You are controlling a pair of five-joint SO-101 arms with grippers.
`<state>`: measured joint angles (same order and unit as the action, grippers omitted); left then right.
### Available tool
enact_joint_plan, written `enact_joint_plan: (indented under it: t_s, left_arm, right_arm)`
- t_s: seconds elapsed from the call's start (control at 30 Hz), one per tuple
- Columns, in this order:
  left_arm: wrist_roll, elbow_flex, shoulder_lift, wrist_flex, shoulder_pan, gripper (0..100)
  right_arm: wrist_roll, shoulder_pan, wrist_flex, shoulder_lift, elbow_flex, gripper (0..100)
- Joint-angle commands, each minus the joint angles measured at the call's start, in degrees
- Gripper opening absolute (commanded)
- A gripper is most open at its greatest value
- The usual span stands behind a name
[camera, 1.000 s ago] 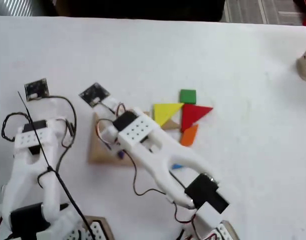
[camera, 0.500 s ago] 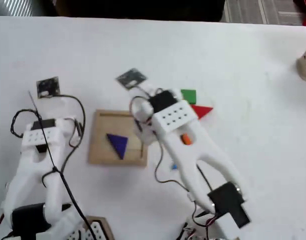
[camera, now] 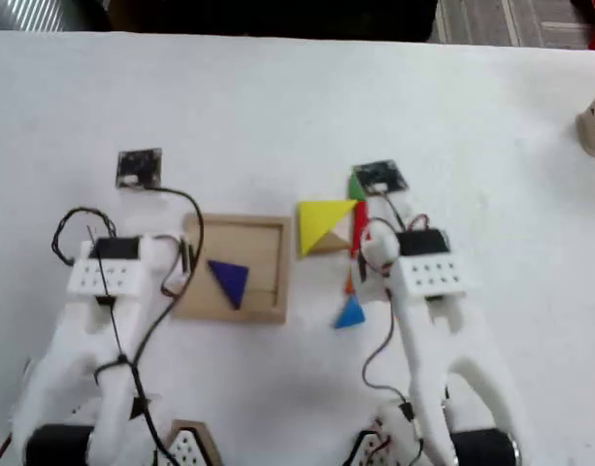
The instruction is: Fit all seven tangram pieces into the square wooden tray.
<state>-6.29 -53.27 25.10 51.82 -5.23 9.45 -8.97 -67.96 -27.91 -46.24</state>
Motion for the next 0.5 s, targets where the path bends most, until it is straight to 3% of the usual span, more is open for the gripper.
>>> enact_joint_plan:
  t_s: [0.0, 0.1, 0.2, 0.47]
  left_arm:
    - [-0.4, -5.7, 13.8, 0.7, 5.8, 13]
    - [-0.4, -10.9, 22.0, 0.8, 11.4, 11]
    - [-0.4, -14.6, 27.7, 0.9, 16.5, 1]
    - [-0.5, -14.7, 24.9, 0.8, 18.2, 2]
  right_arm:
    - [0.7, 5.4, 3.9, -10.9, -6.8, 10.1]
    - [1.0, 8.9, 6.5, -17.4, -13.3, 10.1]
    - [5.1, 11.5, 7.4, -21.8, -16.9, 10.1]
    - [6.7, 12.2, 8.0, -23.0, -19.1, 10.1]
